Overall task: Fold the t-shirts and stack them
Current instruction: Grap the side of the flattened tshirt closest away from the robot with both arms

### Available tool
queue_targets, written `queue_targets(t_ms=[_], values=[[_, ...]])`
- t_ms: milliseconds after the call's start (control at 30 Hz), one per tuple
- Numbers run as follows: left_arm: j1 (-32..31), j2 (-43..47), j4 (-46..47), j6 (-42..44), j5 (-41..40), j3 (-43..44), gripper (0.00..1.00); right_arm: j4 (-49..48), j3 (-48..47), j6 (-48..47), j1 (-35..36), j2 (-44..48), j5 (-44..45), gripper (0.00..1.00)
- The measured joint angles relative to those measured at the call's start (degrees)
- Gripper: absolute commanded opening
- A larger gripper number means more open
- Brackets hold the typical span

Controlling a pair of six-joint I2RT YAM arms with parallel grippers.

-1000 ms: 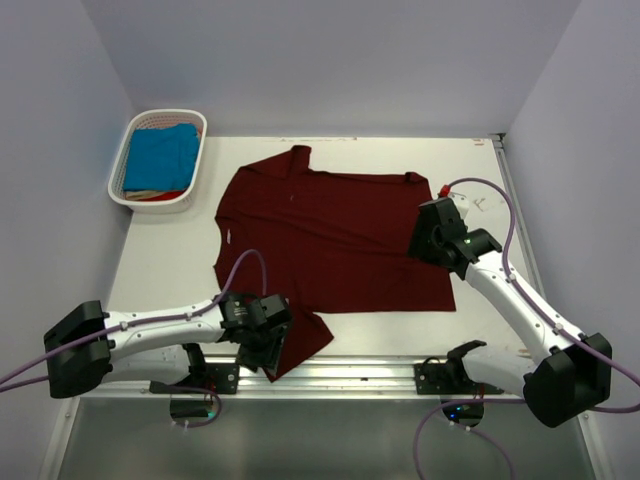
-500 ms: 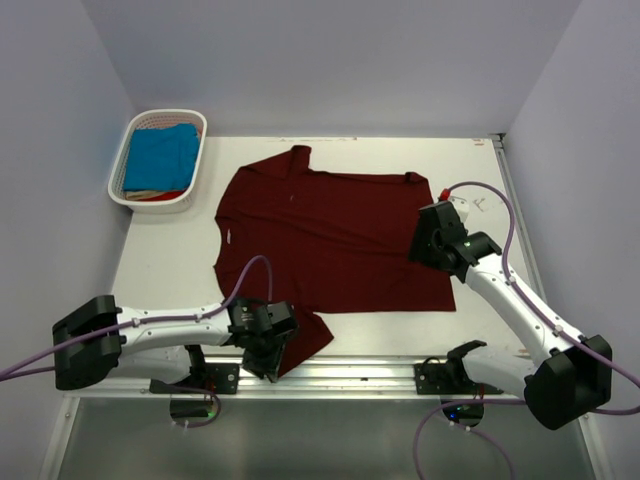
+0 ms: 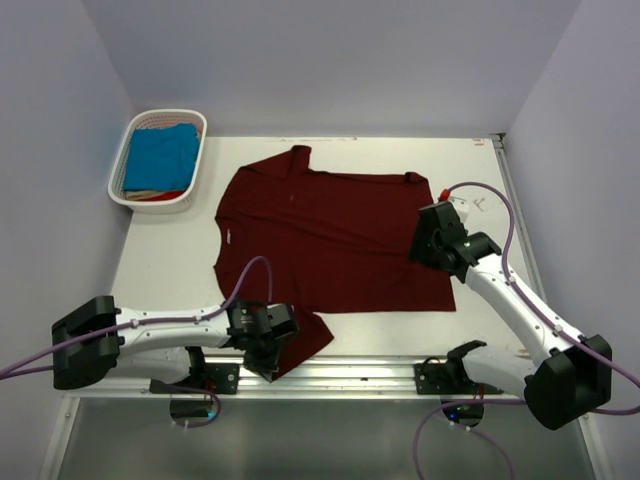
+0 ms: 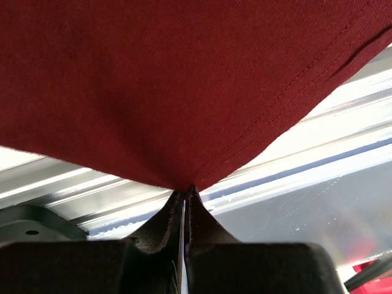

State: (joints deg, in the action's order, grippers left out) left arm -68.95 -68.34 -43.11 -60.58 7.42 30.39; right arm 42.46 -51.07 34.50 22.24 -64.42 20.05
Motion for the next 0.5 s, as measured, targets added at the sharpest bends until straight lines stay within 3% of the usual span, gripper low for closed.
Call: queue_targets(t_ms=[500], values=[[-4.61, 6.47, -11.58, -5.42, -7.76, 11.08, 0.0, 1.64, 0.33, 1.18, 0.0, -0.11, 3.5, 0.67]])
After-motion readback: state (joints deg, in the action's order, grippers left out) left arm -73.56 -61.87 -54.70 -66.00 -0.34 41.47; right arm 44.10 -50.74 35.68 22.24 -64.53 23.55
